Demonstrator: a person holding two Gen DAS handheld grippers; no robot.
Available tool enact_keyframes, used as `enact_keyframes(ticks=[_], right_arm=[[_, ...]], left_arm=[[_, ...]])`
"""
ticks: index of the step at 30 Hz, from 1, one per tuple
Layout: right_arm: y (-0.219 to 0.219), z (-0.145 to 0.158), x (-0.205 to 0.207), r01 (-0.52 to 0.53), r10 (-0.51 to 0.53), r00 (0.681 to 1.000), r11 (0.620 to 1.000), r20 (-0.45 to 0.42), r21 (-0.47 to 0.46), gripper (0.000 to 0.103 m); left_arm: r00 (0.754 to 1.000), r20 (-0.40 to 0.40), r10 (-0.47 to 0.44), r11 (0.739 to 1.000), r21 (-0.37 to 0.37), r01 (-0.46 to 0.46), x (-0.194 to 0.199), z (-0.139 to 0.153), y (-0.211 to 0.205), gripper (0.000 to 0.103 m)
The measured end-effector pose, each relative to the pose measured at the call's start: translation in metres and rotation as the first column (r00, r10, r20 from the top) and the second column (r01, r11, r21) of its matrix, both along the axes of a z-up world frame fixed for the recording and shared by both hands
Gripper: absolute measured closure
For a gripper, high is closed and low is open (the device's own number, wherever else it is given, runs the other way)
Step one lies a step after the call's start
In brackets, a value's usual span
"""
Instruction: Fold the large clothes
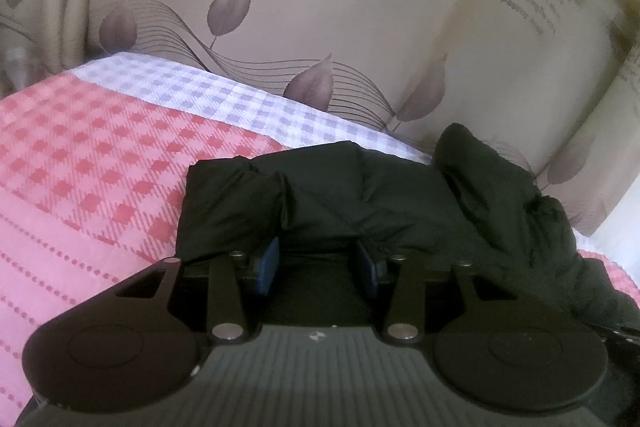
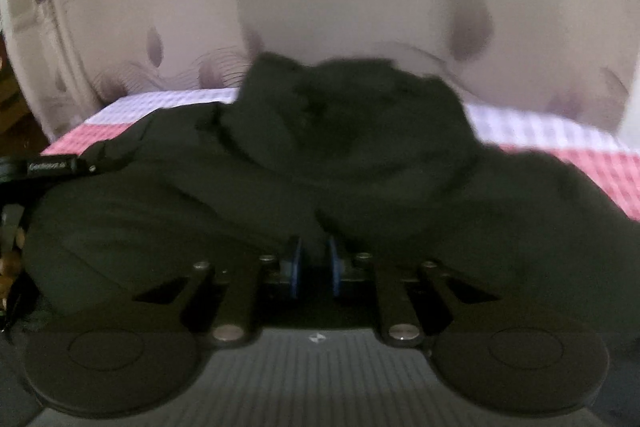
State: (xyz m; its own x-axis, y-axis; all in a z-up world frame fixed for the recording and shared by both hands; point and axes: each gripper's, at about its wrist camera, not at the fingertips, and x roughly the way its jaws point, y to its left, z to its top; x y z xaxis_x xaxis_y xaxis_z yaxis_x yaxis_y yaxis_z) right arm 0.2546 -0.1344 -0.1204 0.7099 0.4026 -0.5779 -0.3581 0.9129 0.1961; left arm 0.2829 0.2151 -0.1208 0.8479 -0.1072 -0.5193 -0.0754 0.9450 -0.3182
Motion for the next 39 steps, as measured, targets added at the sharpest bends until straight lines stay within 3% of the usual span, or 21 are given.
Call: enact_keyframes(ticks=[5, 6, 9, 12, 16, 18, 20, 22, 23, 25, 26, 27, 29, 30, 31, 34, 37, 39], right_arm=[[-0.078, -0.005, -0.008, 0.066, -0.047, 0.994, 0.977, -0.096, 0.205, 0.092], [-0.084, -0.005, -0.009, 0.074, -0.055, 0.994, 0.976, -0.097, 0.202, 0.093], [-0.101, -0.005, -0.018, 0.118, -0.106, 0.99, 0.983, -0.092, 0.137, 0.093], [-0.104, -0.011, -0.025, 0.116, -0.108, 0.992, 0.984, -0.065, 0.136, 0.093], [-0.078, -0.017, -0.031, 0.114, -0.113, 0.992, 0.993, 0.052, -0.019, 0.094], [-0.073, -0.017, -0.032, 0.117, -0.113, 0.991, 0.992, 0.073, -0.047, 0.093], [-0.078, -0.018, -0.032, 0.115, -0.113, 0.991, 0.993, 0.064, -0.015, 0.093], [-0.084, -0.02, -0.032, 0.109, -0.11, 0.993, 0.994, 0.052, 0.032, 0.093], [-0.089, -0.02, -0.033, 0.098, -0.1, 0.994, 0.993, 0.038, 0.064, 0.092], [-0.098, -0.005, -0.037, 0.106, -0.104, 0.994, 0.992, -0.032, 0.072, 0.089], [-0.105, 0.007, -0.051, 0.146, -0.144, 0.989, 0.984, -0.026, 0.098, 0.088], [-0.116, 0.019, -0.075, 0.157, -0.163, 0.986, 0.975, 0.023, 0.159, 0.082], [-0.138, 0.036, -0.128, 0.098, -0.133, 0.984, 0.959, 0.117, 0.267, 0.046], [-0.147, 0.04, -0.153, 0.09, -0.134, 0.98, 0.957, 0.145, 0.276, 0.007], [-0.156, 0.043, -0.181, 0.106, -0.157, 0.972, 0.957, 0.172, 0.271, 0.0], [-0.188, 0.036, -0.263, 0.127, -0.183, 0.957, 0.962, 0.225, 0.242, 0.0], [-0.225, 0.015, -0.331, 0.218, -0.256, 0.95, 0.954, 0.18, 0.205, 0.0], [-0.241, 0.001, -0.364, 0.27, -0.302, 0.944, 0.939, 0.133, 0.215, 0.0]], left_arm=[[1.0, 0.002, 0.001, 1.0, -0.003, -0.001, 0.0, 0.0, -0.001, 0.057], [1.0, 0.003, 0.002, 1.0, -0.004, -0.002, 0.0, 0.0, -0.001, 0.057], [1.0, 0.003, 0.008, 1.0, -0.006, -0.008, 0.0, 0.0, -0.002, 0.057], [1.0, 0.005, 0.011, 1.0, -0.012, -0.01, 0.0, 0.0, -0.001, 0.057], [1.0, 0.009, 0.017, 1.0, -0.009, -0.017, -0.001, 0.0, -0.002, 0.057], [1.0, 0.01, 0.019, 1.0, -0.002, -0.019, -0.001, 0.001, -0.003, 0.057], [1.0, 0.02, 0.0, 1.0, 0.007, 0.0, -0.004, 0.003, -0.005, 0.041], [1.0, 0.002, 0.005, 0.997, 0.077, -0.005, -0.014, 0.013, -0.014, 0.035], [1.0, 0.002, 0.015, 0.995, 0.1, -0.015, -0.024, 0.019, -0.018, 0.025], [0.998, 0.063, -0.025, 0.996, 0.089, 0.019, -0.059, 0.034, -0.021, 0.011], [0.993, 0.1, -0.058, 0.996, 0.075, 0.05, -0.08, 0.04, -0.02, 0.008], [0.988, 0.126, -0.087, 0.995, 0.066, 0.079, -0.101, 0.046, -0.018, 0.006], [0.983, 0.139, -0.117, 0.992, 0.066, 0.108, -0.142, 0.054, -0.012, 0.0], [0.981, 0.147, -0.122, 0.991, 0.065, 0.114, -0.166, 0.055, -0.007, 0.0], [0.98, 0.156, -0.126, 0.991, 0.061, 0.118, -0.186, 0.053, -0.003, 0.0], [0.981, 0.156, -0.119, 0.992, 0.064, 0.11, -0.246, 0.044, 0.015, 0.0], [0.986, 0.149, -0.075, 0.996, 0.066, 0.065, -0.296, 0.03, 0.032, 0.0], [0.99, 0.132, -0.053, 0.998, 0.029, 0.05, -0.322, 0.017, 0.043, 0.0]])
